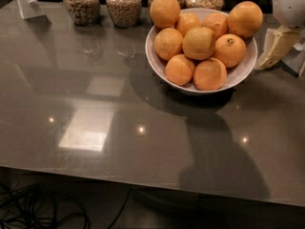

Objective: Pick orange from white bowl

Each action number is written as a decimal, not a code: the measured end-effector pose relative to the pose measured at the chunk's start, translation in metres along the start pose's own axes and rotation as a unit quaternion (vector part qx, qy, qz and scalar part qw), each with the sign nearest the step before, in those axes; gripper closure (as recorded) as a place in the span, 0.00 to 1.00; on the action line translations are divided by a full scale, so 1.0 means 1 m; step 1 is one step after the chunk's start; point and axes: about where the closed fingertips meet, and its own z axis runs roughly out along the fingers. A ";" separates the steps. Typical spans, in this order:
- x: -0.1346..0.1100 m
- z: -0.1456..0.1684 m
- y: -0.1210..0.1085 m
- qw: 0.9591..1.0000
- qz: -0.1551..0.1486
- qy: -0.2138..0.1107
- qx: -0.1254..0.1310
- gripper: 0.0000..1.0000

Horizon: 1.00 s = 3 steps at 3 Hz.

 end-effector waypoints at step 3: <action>0.015 0.000 -0.062 0.973 -0.213 0.041 0.077 0.00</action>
Offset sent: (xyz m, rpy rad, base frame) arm 0.0758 -0.0209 0.0626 -0.5525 -0.3595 0.3023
